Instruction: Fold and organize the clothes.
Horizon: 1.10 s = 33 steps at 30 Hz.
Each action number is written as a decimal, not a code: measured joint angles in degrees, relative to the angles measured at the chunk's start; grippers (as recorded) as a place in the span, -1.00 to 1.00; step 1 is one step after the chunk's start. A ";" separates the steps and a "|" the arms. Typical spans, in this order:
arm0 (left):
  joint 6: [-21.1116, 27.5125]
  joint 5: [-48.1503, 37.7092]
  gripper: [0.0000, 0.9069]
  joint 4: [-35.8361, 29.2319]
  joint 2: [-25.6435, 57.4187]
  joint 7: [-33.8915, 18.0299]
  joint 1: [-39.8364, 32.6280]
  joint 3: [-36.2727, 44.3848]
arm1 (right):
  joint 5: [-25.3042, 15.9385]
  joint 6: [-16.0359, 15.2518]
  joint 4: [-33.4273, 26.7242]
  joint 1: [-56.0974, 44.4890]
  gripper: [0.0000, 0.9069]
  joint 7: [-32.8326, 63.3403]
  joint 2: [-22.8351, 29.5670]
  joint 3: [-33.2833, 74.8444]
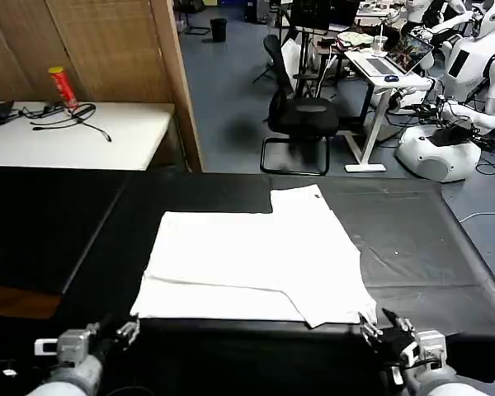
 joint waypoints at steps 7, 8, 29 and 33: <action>-4.79 -5.68 0.94 6.83 2.81 1.77 -12.30 2.27 | 0.48 3.67 -12.02 16.95 0.94 0.22 -1.35 -5.30; -4.89 -7.23 0.94 8.75 3.35 1.77 -14.96 3.08 | 0.51 3.95 -14.16 19.72 0.94 0.35 -1.34 -6.48; 1.88 -16.35 0.94 44.61 3.88 4.48 -53.86 20.74 | -0.56 -2.40 -58.67 59.70 0.94 -1.19 5.80 -26.76; 2.54 -16.13 0.94 48.22 3.65 5.57 -56.49 21.87 | -1.28 -1.84 -64.08 62.92 0.94 -1.82 7.34 -27.45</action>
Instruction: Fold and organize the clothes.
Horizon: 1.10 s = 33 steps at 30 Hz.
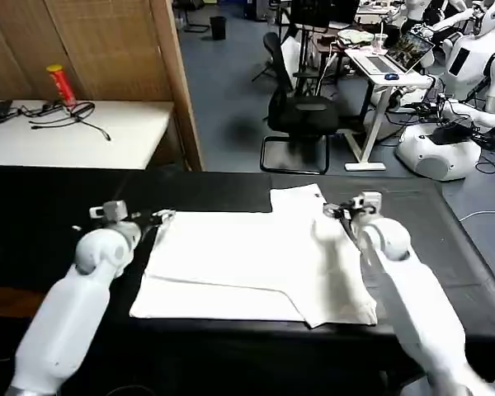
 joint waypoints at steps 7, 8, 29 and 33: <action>-0.28 1.08 0.94 4.70 -0.97 1.07 -2.64 1.43 | -0.44 0.22 -4.36 1.90 0.94 0.02 1.76 -0.72; -0.27 1.24 0.94 5.32 -1.11 1.24 -2.89 1.65 | -0.51 0.15 -4.67 1.92 0.94 0.06 1.89 -0.77; -0.40 5.07 -1.00 10.28 -2.27 4.81 -3.86 3.42 | -0.36 1.86 -5.14 0.98 -1.00 -0.69 3.69 0.05; -0.61 5.26 -1.00 10.16 -2.42 4.77 -4.02 3.42 | 0.43 3.88 -3.45 0.14 -1.00 -1.37 3.14 1.01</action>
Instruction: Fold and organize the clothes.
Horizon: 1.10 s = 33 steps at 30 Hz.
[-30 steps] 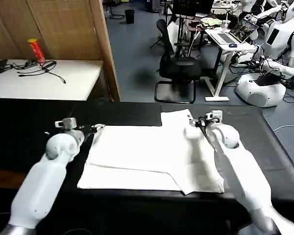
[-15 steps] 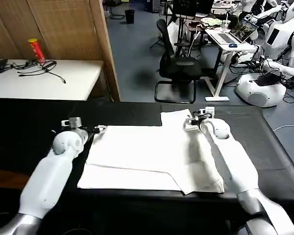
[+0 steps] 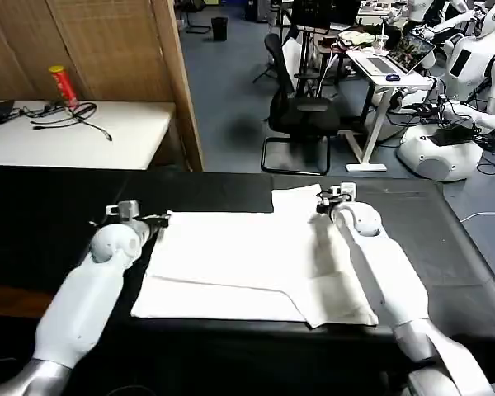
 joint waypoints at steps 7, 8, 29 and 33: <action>0.17 -0.53 -1.00 -3.25 1.17 -0.90 1.31 -1.15 | 2.38 0.36 5.73 -2.19 -1.00 -0.56 -2.62 1.03; 0.17 -0.83 -1.00 -4.19 1.50 -1.37 1.57 -1.51 | 2.58 0.20 6.72 -2.59 -1.00 -0.55 -3.09 1.18; 0.24 -2.77 -1.00 -28.62 11.04 -2.30 19.99 -9.93 | 3.78 -7.45 33.23 -19.40 -1.00 0.04 -16.83 3.98; 0.13 -2.41 -1.00 -32.72 12.85 -2.66 24.17 -11.67 | 3.79 -7.46 37.67 -23.37 -1.00 0.83 -19.20 4.66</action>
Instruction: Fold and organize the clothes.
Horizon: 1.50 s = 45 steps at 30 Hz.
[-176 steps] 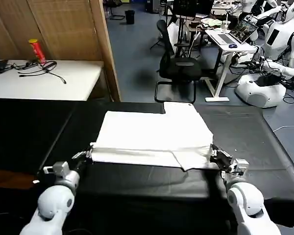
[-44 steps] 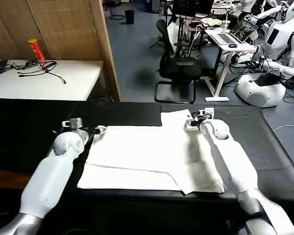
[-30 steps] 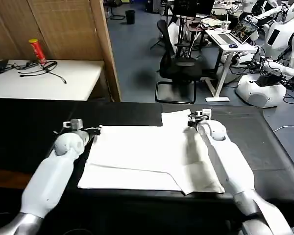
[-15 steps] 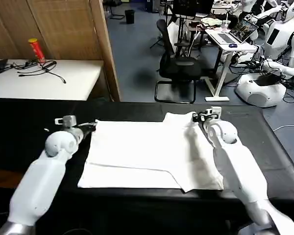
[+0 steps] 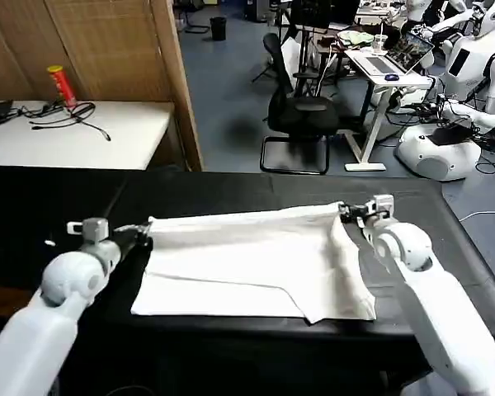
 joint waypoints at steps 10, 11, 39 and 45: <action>0.23 0.25 -1.00 -6.53 1.90 -1.24 7.27 -2.34 | 0.33 0.00 8.47 -10.65 -1.00 1.70 -3.74 2.87; 0.35 0.27 -1.00 -6.93 2.04 -1.27 7.75 -2.49 | 0.35 0.00 9.10 -11.65 -1.00 1.74 -3.99 3.09; 2.65 5.58 0.94 -11.80 1.38 -0.38 19.54 -5.90 | 4.05 0.00 15.24 -20.83 0.94 2.71 -4.55 6.46; 2.66 5.45 0.94 -13.42 -0.37 -0.37 18.62 -8.57 | 4.66 0.00 14.94 -18.78 0.94 2.75 -2.79 7.89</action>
